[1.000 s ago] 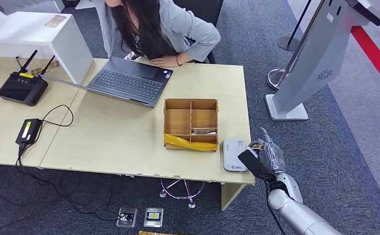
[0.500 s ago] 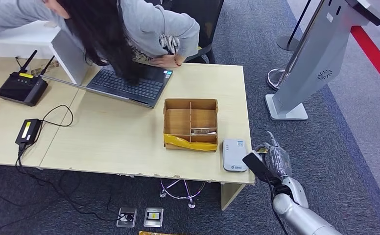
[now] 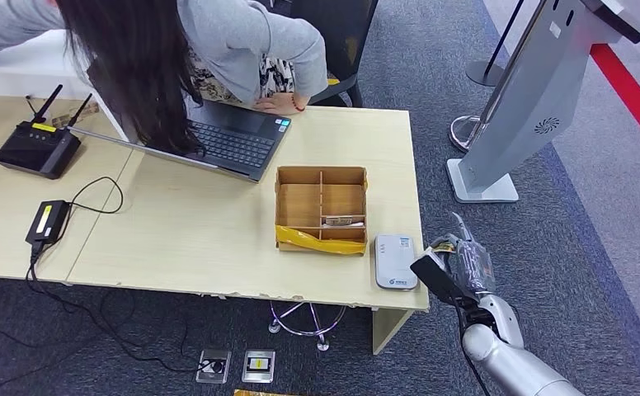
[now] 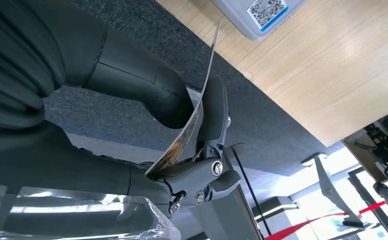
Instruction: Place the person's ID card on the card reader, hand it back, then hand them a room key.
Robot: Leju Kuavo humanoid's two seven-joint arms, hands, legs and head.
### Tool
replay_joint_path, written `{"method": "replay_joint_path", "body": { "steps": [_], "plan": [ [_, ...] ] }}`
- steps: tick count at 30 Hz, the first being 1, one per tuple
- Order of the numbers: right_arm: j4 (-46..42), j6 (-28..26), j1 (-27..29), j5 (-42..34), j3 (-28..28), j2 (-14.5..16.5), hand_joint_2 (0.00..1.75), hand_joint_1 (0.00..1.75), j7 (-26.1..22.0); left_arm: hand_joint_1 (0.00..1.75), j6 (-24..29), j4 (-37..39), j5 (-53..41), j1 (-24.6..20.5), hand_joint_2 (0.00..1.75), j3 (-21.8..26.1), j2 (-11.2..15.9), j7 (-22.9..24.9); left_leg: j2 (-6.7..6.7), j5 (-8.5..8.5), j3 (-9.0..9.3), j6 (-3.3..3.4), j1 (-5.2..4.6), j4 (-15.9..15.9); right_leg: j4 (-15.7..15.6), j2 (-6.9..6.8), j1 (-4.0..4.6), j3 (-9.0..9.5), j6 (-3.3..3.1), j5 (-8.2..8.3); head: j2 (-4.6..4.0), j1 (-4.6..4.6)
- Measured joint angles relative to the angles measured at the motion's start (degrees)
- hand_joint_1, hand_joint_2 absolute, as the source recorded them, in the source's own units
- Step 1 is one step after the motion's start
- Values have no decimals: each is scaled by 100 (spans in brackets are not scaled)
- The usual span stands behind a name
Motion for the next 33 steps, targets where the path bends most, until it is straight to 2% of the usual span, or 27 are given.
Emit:
{"method": "replay_joint_path", "body": {
  "steps": [17, 33],
  "plan": [
    [-312, 315, 130, 322, 120, 151, 175, 175, 11, 0, 22, -1, 29, -3, 0, -2, -7, 3, -1, 0, -2, 0, 0, -1, 0, -1, 0, 0, 0, 0, -1, -1],
    [-268, 437, 200, 34, 261, 280, 175, 175, -99, 0, 16, 0, -37, -3, 0, -78, -9, 148, 0, 0, 0, 0, 0, 0, 0, 0, 0, 0, 0, 0, -1, 1]
  ]
}}
